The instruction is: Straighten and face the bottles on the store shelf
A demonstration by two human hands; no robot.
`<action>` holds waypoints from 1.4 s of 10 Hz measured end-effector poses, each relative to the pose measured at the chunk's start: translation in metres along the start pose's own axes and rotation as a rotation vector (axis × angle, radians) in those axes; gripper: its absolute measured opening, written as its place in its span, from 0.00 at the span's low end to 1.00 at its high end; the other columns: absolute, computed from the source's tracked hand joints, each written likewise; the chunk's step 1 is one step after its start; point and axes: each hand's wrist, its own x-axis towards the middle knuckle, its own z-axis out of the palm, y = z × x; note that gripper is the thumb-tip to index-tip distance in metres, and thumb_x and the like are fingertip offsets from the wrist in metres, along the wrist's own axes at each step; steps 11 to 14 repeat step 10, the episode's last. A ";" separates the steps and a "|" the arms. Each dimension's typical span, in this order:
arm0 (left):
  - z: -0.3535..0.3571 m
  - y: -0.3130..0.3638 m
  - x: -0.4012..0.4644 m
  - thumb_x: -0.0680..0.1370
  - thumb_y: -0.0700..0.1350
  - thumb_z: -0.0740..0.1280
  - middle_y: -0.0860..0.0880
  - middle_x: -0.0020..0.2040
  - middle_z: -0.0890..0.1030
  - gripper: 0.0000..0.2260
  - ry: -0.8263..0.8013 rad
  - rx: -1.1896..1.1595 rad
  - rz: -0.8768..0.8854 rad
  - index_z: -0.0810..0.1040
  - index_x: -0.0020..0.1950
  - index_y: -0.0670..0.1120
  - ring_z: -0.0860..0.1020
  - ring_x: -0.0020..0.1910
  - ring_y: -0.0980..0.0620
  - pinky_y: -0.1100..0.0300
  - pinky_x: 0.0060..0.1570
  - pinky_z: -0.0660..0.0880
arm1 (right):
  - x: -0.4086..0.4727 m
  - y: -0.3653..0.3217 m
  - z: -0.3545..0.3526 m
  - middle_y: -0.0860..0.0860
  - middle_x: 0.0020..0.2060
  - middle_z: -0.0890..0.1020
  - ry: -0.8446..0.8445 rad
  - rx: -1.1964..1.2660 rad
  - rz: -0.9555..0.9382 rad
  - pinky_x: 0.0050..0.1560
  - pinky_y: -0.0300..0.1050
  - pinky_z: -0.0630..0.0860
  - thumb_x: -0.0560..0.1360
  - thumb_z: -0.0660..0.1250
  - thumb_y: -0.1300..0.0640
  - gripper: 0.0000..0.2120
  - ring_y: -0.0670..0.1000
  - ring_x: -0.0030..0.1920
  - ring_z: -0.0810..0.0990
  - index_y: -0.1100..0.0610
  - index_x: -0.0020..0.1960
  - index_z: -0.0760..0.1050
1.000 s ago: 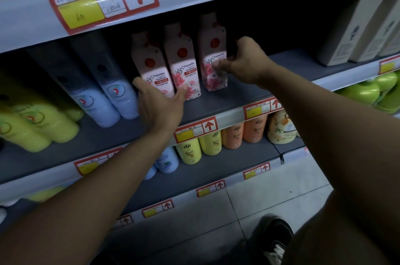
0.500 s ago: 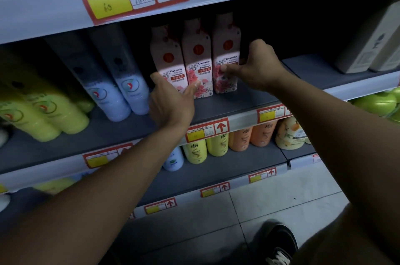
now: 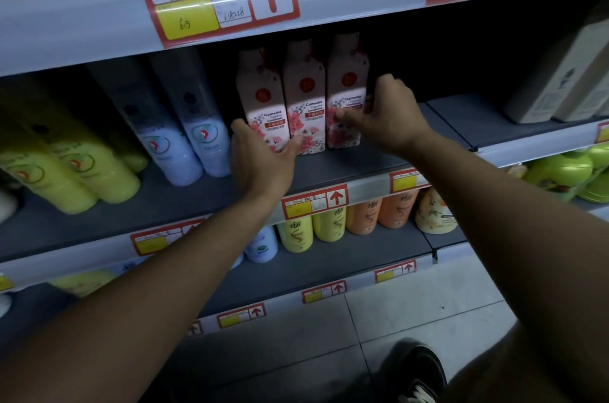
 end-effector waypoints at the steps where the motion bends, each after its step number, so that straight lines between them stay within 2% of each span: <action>1: -0.006 -0.006 -0.003 0.70 0.53 0.78 0.48 0.55 0.80 0.26 -0.050 -0.047 0.018 0.68 0.56 0.46 0.79 0.53 0.49 0.59 0.44 0.70 | -0.007 -0.003 -0.002 0.59 0.58 0.79 -0.011 -0.001 0.003 0.58 0.57 0.79 0.70 0.77 0.41 0.29 0.60 0.57 0.80 0.60 0.60 0.73; 2: -0.013 -0.008 -0.004 0.70 0.52 0.78 0.49 0.56 0.81 0.26 -0.084 -0.066 0.039 0.69 0.59 0.47 0.80 0.54 0.51 0.60 0.45 0.71 | -0.016 -0.006 -0.002 0.59 0.59 0.77 -0.033 -0.016 -0.006 0.59 0.59 0.78 0.72 0.76 0.45 0.28 0.60 0.58 0.78 0.61 0.62 0.72; 3: -0.021 -0.009 -0.005 0.70 0.51 0.78 0.52 0.56 0.82 0.26 -0.130 -0.081 0.050 0.70 0.61 0.48 0.81 0.53 0.52 0.58 0.48 0.76 | -0.026 -0.009 -0.001 0.58 0.58 0.78 -0.051 -0.064 0.019 0.58 0.57 0.78 0.72 0.74 0.44 0.27 0.60 0.57 0.79 0.59 0.62 0.72; 4: -0.031 -0.007 -0.008 0.70 0.50 0.79 0.57 0.52 0.79 0.25 -0.161 -0.109 0.060 0.68 0.59 0.52 0.82 0.52 0.51 0.50 0.53 0.80 | -0.036 -0.014 -0.001 0.58 0.57 0.80 -0.075 -0.096 0.061 0.56 0.54 0.79 0.74 0.71 0.45 0.24 0.61 0.55 0.80 0.58 0.63 0.73; 5: -0.043 -0.004 -0.012 0.71 0.50 0.78 0.54 0.54 0.79 0.29 -0.196 -0.128 0.062 0.69 0.68 0.47 0.81 0.52 0.51 0.53 0.53 0.78 | -0.046 -0.022 -0.001 0.60 0.58 0.80 -0.090 -0.093 0.102 0.54 0.52 0.77 0.75 0.70 0.47 0.24 0.63 0.56 0.80 0.60 0.64 0.72; 6: -0.058 -0.001 -0.015 0.73 0.51 0.77 0.48 0.63 0.78 0.35 -0.244 -0.133 0.068 0.65 0.75 0.44 0.78 0.53 0.53 0.59 0.49 0.73 | -0.053 -0.028 0.000 0.60 0.58 0.80 -0.076 -0.084 0.123 0.53 0.52 0.77 0.75 0.70 0.47 0.22 0.63 0.56 0.80 0.60 0.63 0.72; 8: -0.080 0.000 -0.018 0.73 0.53 0.76 0.47 0.62 0.78 0.35 -0.285 -0.113 0.101 0.66 0.75 0.44 0.79 0.52 0.52 0.59 0.48 0.72 | -0.067 -0.040 -0.001 0.60 0.58 0.80 -0.062 -0.106 0.137 0.54 0.53 0.77 0.77 0.69 0.46 0.22 0.63 0.56 0.80 0.59 0.64 0.72; 10: -0.103 -0.002 -0.023 0.73 0.55 0.76 0.49 0.61 0.79 0.33 -0.293 -0.069 0.116 0.68 0.74 0.46 0.79 0.52 0.52 0.57 0.52 0.75 | -0.091 -0.054 0.002 0.59 0.56 0.80 -0.104 -0.148 0.106 0.54 0.54 0.79 0.77 0.67 0.48 0.21 0.61 0.55 0.80 0.58 0.65 0.73; 14: -0.103 -0.002 -0.023 0.73 0.55 0.76 0.49 0.61 0.79 0.33 -0.293 -0.069 0.116 0.68 0.74 0.46 0.79 0.52 0.52 0.57 0.52 0.75 | -0.091 -0.054 0.002 0.59 0.56 0.80 -0.104 -0.148 0.106 0.54 0.54 0.79 0.77 0.67 0.48 0.21 0.61 0.55 0.80 0.58 0.65 0.73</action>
